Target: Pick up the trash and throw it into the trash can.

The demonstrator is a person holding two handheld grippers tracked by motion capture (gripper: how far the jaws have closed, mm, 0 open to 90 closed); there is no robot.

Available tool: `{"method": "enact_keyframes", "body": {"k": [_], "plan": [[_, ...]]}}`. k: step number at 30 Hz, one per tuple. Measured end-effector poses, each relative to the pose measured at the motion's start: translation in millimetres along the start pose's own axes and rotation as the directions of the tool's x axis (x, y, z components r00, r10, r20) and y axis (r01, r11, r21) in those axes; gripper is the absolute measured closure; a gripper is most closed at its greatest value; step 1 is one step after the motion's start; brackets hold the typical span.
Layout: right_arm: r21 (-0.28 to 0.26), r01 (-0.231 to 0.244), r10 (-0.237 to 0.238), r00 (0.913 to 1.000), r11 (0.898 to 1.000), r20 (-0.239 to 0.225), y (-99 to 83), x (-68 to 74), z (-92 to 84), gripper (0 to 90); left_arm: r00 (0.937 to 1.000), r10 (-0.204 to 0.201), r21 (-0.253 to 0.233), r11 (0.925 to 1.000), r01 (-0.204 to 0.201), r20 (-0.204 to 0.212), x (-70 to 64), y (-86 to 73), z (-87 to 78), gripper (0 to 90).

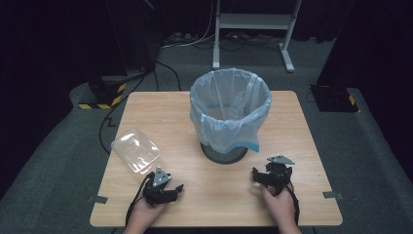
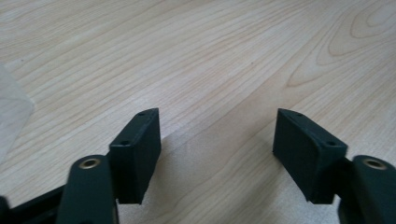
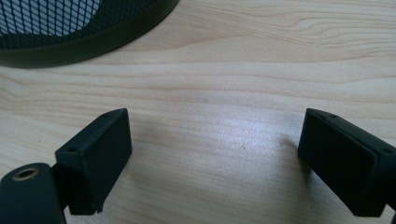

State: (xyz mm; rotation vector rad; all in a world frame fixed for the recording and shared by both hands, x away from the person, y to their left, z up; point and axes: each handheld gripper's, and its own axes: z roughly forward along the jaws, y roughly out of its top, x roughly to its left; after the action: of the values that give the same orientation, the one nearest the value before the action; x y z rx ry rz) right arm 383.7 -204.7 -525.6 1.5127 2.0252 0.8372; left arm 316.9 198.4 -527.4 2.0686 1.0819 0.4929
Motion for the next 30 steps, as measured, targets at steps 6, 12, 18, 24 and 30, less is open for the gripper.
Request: {"method": "enact_keyframes", "body": {"k": [6,12,18,24,30], "plan": [[0.012,0.019,-0.019,0.9996,1.000,-0.019,-2.5,-0.7,-3.1,9.6,0.9994,-0.029,-0.030,0.9992,0.028,-0.019,4.9,-0.9,-6.1,74.3],[0.014,0.017,-0.017,0.9997,1.000,-0.017,-4.3,1.3,-4.9,9.8,0.9956,-0.007,-0.188,0.9821,-0.011,-0.093,18.7,21.9,-61.1,87.5],[0.014,0.033,-0.033,0.9988,0.999,-0.036,-5.0,2.5,-5.9,9.9,0.9686,-0.119,-0.149,0.9851,0.087,-0.218,78.9,25.4,-68.1,82.6],[0.025,0.050,-0.049,0.9974,0.998,-0.052,-4.5,1.9,-6.9,10.0,0.9584,-0.164,-0.133,0.9819,0.135,-0.234,95.4,13.1,-57.5,71.9],[0.012,0.048,-0.047,0.9978,0.999,-0.048,-5.2,2.9,-5.8,10.1,0.9706,-0.161,-0.139,0.9809,0.137,-0.179,87.8,15.7,-54.6,71.6]]}}
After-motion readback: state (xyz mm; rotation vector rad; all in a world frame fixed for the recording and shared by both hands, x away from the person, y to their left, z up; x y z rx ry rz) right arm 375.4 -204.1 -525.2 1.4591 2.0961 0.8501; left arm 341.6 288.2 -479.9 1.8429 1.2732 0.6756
